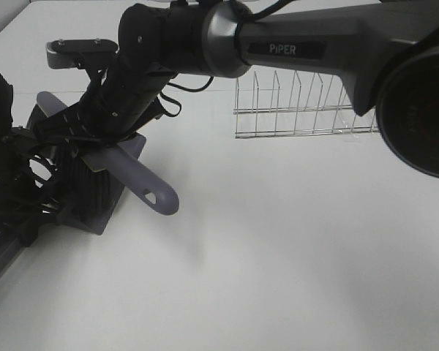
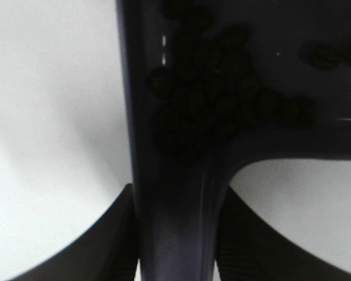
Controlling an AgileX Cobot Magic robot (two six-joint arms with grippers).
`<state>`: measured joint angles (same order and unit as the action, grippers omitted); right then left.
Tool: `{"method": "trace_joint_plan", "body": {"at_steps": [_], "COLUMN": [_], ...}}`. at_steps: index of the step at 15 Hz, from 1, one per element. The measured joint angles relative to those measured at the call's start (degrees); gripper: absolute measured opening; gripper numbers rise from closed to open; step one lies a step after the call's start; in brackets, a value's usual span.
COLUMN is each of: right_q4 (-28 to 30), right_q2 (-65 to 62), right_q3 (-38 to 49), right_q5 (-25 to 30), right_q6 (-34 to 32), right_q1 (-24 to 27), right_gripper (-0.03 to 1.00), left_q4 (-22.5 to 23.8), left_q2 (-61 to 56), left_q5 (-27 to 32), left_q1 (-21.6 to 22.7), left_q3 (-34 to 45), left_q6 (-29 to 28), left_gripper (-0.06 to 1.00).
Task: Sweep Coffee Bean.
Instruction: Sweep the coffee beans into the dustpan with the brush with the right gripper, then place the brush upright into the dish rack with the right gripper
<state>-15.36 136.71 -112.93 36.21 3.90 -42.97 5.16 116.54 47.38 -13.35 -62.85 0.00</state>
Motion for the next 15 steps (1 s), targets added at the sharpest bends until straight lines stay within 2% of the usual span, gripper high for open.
{"method": "trace_joint_plan", "body": {"at_steps": [5,7,10,12,15], "right_q4": [8.5,9.3,9.7,9.9,10.3], "right_q2": [-7.7,-10.3,-13.6,-16.3,-19.9], "right_q3": [-0.2,-0.2,-0.2,-0.2,-0.2], "right_q5": [-1.4,-0.1,4.5,9.5,17.1], "right_q6": [0.1,0.0,-0.6,-2.1,-3.6], "right_q1": [0.3,2.6,6.9,10.2,14.7], "right_gripper": [0.36,0.36,0.36,0.36,0.36], "left_q4": [0.0,-0.1,-0.1,-0.2,-0.3], "left_q2": [0.0,0.0,0.0,0.0,0.0], "left_q5": [0.0,0.0,0.1,0.1,0.2], "left_q1": [0.0,0.0,0.0,0.0,0.0], "left_q3": [0.0,0.0,0.0,0.0,0.0], "left_q6": [0.0,0.0,0.0,0.0,-3.2], "left_gripper": [0.33,0.33,0.33,0.33,0.33]}}
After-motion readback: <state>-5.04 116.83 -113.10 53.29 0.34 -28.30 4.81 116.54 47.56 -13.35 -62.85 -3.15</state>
